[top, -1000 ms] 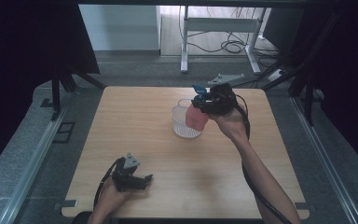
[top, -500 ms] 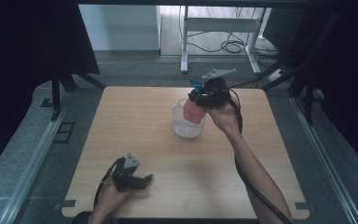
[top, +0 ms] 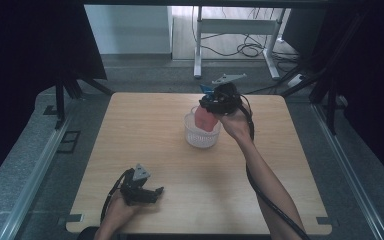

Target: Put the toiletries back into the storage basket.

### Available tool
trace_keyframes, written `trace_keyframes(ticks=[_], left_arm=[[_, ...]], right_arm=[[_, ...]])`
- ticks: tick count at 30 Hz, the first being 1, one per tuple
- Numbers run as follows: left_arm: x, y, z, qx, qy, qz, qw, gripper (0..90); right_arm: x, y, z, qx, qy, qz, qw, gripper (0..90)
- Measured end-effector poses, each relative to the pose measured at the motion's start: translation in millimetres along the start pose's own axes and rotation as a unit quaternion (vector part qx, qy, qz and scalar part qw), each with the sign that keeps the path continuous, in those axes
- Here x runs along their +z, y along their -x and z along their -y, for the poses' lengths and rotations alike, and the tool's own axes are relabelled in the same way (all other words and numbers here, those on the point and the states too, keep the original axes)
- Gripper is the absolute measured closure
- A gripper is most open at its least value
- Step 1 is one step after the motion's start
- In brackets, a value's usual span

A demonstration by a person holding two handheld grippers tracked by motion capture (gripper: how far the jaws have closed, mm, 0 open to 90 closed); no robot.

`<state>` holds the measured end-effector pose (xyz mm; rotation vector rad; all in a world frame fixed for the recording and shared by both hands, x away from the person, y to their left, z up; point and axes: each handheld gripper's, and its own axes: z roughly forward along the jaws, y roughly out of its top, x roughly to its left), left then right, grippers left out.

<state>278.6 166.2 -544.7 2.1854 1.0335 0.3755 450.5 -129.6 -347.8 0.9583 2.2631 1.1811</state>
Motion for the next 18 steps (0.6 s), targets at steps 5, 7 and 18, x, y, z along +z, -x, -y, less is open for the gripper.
trace_keyframes(ticks=[5, 7, 18], left_arm=[[0.1, -0.1, -0.1, 0.002, 0.0, 0.0, 1.0, 10.2], [0.2, -0.1, -0.1, 0.001, 0.001, 0.0, 1.0, 10.2], [0.1, -0.2, -0.1, 0.002, 0.0, 0.0, 1.0, 10.2]], right_arm=[[7.9, -0.8, 2.8, 0.0, -0.002, -0.002, 1.0, 53.2], [11.1, -1.0, 4.4, -0.001, -0.004, -0.003, 1.0, 53.2], [24.6, -1.1, 12.7, 0.0, -0.015, -0.002, 0.9999, 53.2]])
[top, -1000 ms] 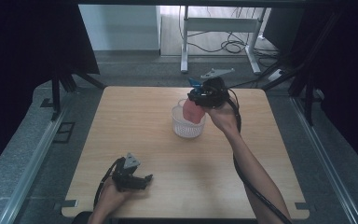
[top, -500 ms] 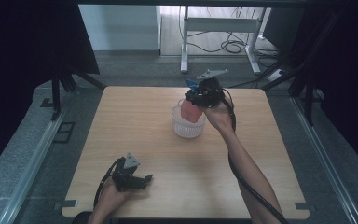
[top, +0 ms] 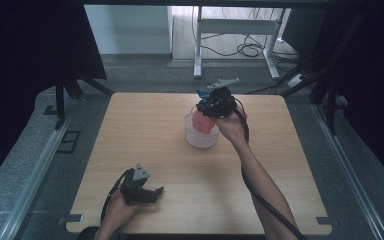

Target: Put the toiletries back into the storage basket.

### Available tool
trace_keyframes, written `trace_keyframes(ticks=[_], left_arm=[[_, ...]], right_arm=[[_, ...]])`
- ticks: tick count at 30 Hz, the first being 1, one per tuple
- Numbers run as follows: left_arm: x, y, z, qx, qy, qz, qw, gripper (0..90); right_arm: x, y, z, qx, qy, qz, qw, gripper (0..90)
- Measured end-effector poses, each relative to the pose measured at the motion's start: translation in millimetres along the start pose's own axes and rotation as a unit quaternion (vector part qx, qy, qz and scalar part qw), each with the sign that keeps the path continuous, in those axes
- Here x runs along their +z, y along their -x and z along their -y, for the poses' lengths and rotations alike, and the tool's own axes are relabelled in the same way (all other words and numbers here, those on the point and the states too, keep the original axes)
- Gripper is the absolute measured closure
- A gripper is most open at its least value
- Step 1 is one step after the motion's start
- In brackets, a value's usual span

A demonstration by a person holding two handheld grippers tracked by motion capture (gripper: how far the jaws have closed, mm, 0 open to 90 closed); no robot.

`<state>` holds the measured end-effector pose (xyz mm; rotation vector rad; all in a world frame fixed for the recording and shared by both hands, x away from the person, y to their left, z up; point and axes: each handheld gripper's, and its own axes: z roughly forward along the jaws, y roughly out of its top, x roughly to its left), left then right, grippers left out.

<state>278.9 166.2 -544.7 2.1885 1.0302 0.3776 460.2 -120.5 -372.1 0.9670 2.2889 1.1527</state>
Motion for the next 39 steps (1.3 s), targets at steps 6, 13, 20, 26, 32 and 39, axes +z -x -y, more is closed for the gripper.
trace_keyframes(ticks=[6, 13, 20, 26, 32, 39], left_arm=[[0.0, 0.0, -0.1, 0.0, 0.0, 0.0, 1.0, 10.2], [-0.1, -0.1, -0.1, 0.001, -0.001, 0.0, 1.0, 10.2], [-0.1, -0.2, -0.1, 0.002, -0.001, 0.0, 1.0, 10.2], [-0.1, -0.2, -0.2, 0.002, -0.002, 0.0, 1.0, 10.2], [-0.1, -0.3, -0.2, 0.002, -0.002, 0.0, 1.0, 10.2], [-0.3, 0.2, -0.1, -0.001, -0.002, 0.0, 1.0, 10.2]], right_arm=[[6.0, 0.0, 3.7, 0.001, -0.005, -0.001, 1.0, 53.2], [14.9, -0.3, 10.3, 0.003, -0.012, -0.001, 0.9999, 53.1], [20.5, 1.1, 15.1, 0.007, -0.017, -0.002, 0.9998, 53.2], [27.8, -1.4, 20.7, 0.005, -0.024, -0.004, 0.9997, 53.2], [33.8, -2.9, 24.5, 0.001, -0.031, -0.005, 0.9995, 53.2], [42.5, -5.4, 31.1, -0.001, -0.042, -0.006, 0.9991, 53.1]])
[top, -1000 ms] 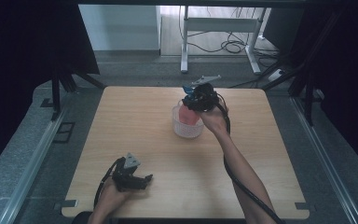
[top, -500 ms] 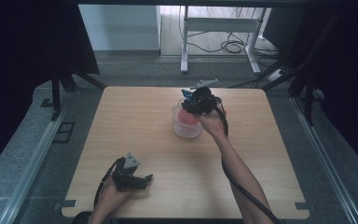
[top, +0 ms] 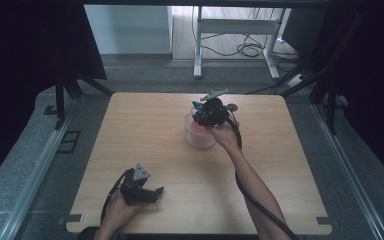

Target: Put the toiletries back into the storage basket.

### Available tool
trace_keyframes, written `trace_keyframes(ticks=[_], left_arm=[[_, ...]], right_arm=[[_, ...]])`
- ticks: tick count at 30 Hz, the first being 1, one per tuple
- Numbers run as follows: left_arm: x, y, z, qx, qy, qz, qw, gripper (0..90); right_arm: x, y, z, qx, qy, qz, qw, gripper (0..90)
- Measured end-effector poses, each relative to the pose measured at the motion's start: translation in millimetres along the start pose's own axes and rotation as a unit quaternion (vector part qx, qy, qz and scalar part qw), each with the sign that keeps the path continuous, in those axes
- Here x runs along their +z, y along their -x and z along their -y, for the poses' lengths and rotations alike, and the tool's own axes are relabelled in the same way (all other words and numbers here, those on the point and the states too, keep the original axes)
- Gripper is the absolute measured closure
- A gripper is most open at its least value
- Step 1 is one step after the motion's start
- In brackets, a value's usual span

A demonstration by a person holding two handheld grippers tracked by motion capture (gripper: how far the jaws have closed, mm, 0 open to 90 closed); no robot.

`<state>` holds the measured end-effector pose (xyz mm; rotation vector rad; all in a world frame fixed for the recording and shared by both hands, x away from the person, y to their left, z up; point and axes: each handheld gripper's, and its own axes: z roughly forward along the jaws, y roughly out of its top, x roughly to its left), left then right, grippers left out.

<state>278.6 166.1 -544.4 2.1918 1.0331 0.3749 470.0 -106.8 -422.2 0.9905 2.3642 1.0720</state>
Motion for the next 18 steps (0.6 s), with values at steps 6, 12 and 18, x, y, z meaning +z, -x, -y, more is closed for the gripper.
trace_keyframes(ticks=[6, 12, 18], left_arm=[[0.1, 0.0, 0.0, 0.0, 0.001, 0.0, 1.0, 10.2], [0.2, 0.1, 0.1, -0.001, 0.001, 0.0, 1.0, 10.2], [0.2, 0.1, 0.1, -0.001, 0.001, 0.0, 1.0, 10.2]], right_arm=[[4.3, 0.8, 3.0, 0.002, -0.006, 0.0, 1.0, 53.1], [7.1, 2.8, 6.9, 0.009, -0.008, -0.003, 0.9999, 53.0], [5.7, 7.7, 8.8, 0.023, -0.008, -0.008, 0.9997, 52.5]])
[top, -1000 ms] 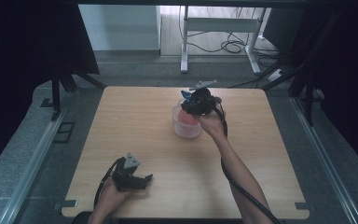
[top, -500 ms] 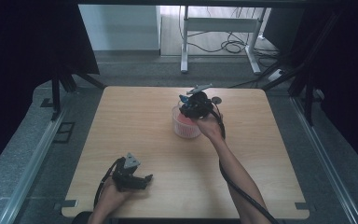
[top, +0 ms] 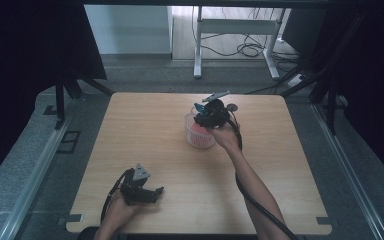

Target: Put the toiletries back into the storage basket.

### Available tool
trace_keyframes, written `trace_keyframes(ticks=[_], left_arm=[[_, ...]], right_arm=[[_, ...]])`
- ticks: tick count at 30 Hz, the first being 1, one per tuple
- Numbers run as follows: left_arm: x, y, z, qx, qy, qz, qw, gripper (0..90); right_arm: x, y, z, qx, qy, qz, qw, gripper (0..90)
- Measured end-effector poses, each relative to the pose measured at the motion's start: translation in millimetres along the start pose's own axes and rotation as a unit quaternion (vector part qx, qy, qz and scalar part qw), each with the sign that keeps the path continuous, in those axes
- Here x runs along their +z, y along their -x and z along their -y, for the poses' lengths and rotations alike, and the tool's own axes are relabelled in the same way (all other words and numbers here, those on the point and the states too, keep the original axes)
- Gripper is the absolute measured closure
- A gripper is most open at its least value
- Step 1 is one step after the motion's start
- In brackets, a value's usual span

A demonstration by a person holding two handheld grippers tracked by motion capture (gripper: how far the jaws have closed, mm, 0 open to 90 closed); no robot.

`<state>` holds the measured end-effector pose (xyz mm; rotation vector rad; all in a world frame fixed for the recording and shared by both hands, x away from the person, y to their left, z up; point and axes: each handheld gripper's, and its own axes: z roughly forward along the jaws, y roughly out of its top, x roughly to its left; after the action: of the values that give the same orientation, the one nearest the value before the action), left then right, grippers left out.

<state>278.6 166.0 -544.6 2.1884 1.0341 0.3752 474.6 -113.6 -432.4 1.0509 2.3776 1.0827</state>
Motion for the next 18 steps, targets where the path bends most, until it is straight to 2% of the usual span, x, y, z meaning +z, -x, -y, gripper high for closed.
trace_keyframes(ticks=[5, 12, 18], left_arm=[[-0.5, -0.5, -0.1, 0.004, -0.003, 0.0, 1.0, 10.2], [-0.1, -0.1, 0.0, 0.001, -0.001, 0.0, 1.0, 10.2], [-0.1, -0.1, 0.0, 0.001, -0.001, 0.0, 1.0, 10.2]], right_arm=[[-1.4, 4.9, 4.4, 0.015, 0.0, -0.008, 0.9998, 49.8], [0.1, 2.0, 7.8, 0.012, 0.002, -0.006, 0.9999, 45.3], [-2.8, 2.9, 6.7, 0.015, 0.007, -0.001, 0.9999, 37.6]])
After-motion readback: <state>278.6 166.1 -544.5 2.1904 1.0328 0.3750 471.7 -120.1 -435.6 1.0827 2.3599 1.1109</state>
